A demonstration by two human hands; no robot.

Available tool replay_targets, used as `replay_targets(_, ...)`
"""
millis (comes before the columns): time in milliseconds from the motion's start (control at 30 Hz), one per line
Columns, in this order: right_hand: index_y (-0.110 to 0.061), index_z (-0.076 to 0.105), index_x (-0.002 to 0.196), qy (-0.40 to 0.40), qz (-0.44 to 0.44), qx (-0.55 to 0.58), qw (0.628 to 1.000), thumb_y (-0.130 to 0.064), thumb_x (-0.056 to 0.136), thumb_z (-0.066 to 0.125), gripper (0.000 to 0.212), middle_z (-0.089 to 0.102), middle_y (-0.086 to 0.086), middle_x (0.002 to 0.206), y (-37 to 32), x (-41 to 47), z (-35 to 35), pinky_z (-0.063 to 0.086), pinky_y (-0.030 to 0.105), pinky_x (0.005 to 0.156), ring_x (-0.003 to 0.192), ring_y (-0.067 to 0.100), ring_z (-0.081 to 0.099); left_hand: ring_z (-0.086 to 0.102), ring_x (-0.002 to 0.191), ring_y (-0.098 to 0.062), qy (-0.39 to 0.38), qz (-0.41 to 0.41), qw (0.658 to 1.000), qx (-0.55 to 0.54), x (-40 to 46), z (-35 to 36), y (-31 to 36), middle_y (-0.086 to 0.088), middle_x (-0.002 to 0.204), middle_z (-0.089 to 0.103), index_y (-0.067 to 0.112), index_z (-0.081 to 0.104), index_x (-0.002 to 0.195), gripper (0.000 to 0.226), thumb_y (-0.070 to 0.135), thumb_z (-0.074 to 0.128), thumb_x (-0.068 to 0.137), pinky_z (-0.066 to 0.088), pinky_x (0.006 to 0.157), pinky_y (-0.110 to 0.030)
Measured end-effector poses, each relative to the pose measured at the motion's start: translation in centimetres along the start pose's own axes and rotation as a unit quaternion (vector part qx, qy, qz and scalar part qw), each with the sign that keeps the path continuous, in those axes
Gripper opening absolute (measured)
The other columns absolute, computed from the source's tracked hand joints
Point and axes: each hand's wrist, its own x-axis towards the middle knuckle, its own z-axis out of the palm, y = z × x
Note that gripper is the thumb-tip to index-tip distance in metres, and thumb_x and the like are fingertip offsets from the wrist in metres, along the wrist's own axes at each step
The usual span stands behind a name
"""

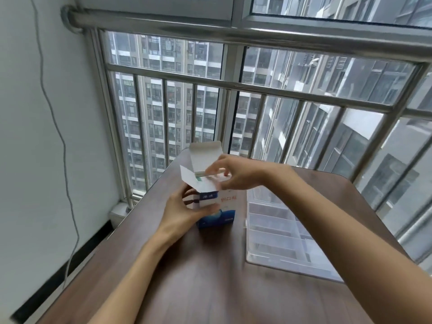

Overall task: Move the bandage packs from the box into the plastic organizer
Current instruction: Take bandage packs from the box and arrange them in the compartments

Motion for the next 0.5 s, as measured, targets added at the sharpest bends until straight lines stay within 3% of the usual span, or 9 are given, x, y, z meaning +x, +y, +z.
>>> replay_targets(67,-0.024,0.041,0.136,-0.045,0.027,0.009,0.999,-0.014,0.088,0.063,0.054,0.053,0.002,0.127,-0.3,0.3,-0.8,0.046,0.031,0.092,0.111,0.018,0.052,0.066,0.096,-0.002,0.014,-0.001,1.0,0.016,-0.2,0.0,-0.2,0.016,0.098,0.072,0.027,0.065,0.109,0.063,0.019,0.093,0.053,0.053,0.081,-0.021)
replay_targets(167,-0.019,0.043,0.128,-0.049,0.045,0.016,0.998,-0.015,0.083,0.069,0.052,0.056,0.002,0.125,-0.5,0.3,-1.1,0.051,0.03,0.085,0.107,0.018,0.054,0.066,0.091,0.001,0.023,0.003,0.999,0.036,-0.3,0.0,-0.1,0.019,0.094,0.072,0.028,0.066,0.104,0.06,0.023,0.094,0.051,0.053,0.08,-0.02)
replay_targets(267,-0.016,0.051,0.122,0.014,0.024,-0.064,0.998,-0.02,0.082,0.07,0.045,0.057,-0.001,0.113,-0.5,0.5,-0.7,0.047,0.024,0.079,0.099,0.015,0.053,0.065,0.089,0.005,0.024,-0.001,0.999,0.043,-0.3,0.0,0.1,0.021,0.091,0.071,0.029,0.065,0.102,0.058,0.025,0.094,0.052,0.053,0.076,-0.017)
replay_targets(400,-0.016,0.066,0.112,0.113,-0.036,-0.129,0.984,-0.028,0.089,0.061,0.026,0.061,-0.006,0.093,-0.3,0.9,0.3,0.052,0.028,0.076,0.088,0.015,0.057,0.065,0.092,0.003,0.035,-0.013,0.999,0.027,-0.1,-0.1,-0.2,0.015,0.092,0.072,0.029,0.064,0.102,0.057,0.026,0.093,0.053,0.057,0.078,-0.024)
replay_targets(500,-0.017,0.065,0.111,0.157,-0.063,-0.118,0.978,-0.027,0.096,0.051,0.023,0.059,-0.006,0.094,0.3,1.1,0.6,0.051,0.033,0.079,0.091,0.018,0.058,0.066,0.095,-0.001,0.035,-0.01,0.999,0.022,-0.1,0.1,-0.3,0.014,0.096,0.072,0.028,0.062,0.107,0.067,0.044,0.088,0.047,0.057,0.081,-0.031)
